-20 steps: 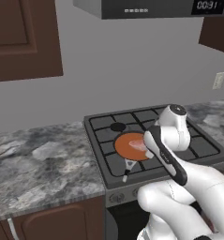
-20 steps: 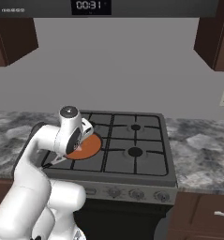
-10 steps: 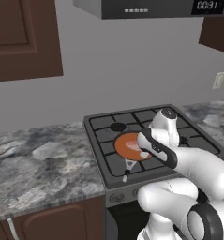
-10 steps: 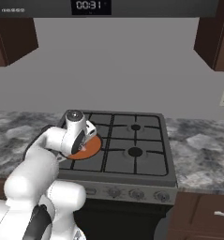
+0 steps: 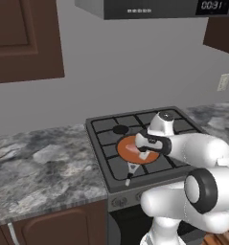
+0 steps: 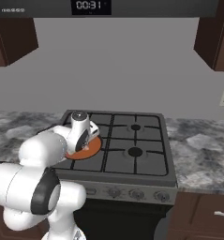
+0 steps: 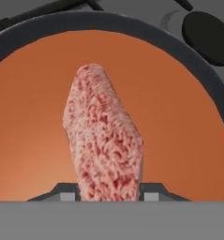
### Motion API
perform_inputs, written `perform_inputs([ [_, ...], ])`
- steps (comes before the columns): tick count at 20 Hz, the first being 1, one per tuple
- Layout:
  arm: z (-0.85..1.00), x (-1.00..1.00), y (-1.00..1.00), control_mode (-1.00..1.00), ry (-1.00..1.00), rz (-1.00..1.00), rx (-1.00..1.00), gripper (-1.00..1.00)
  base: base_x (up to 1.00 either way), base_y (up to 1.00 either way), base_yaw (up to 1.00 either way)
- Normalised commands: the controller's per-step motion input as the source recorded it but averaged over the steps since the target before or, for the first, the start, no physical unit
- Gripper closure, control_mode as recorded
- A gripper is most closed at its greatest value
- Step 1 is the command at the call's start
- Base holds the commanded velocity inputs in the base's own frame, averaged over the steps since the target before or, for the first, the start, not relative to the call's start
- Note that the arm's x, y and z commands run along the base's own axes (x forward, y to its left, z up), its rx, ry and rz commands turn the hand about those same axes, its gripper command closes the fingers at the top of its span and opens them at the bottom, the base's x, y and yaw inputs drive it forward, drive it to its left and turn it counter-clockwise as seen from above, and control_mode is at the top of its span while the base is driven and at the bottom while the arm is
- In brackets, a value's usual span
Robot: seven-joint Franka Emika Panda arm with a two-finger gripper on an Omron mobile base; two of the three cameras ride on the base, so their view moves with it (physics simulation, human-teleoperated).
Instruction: Retrieve the steak from the fridge and place it on the saucepan with marinade on the stove.
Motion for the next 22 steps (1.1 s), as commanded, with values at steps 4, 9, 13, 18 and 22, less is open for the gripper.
perform_inputs([
  [4, -0.3, 0.33, 0.0, -1.0, 0.01, 0.0, 0.0, 1.0, 0.0, 0.0, 0.0],
  [9, -0.16, 0.02, 0.0, -1.0, 0.0, 0.0, 0.0, -1.0, 0.0, 0.0, 0.0],
  [13, -0.04, -0.06, 0.02, -1.0, 0.0, 0.0, 0.0, -1.0, 0.0, 0.0, 0.0],
  [18, 0.15, -0.41, 0.03, -1.0, 0.0, 0.0, 0.0, -1.0, 0.0, 0.0, 0.0],
  [22, 0.78, -0.77, -0.12, -1.0, -0.16, 0.0, 0.0, -1.0, 0.0, 0.0, 0.0],
])
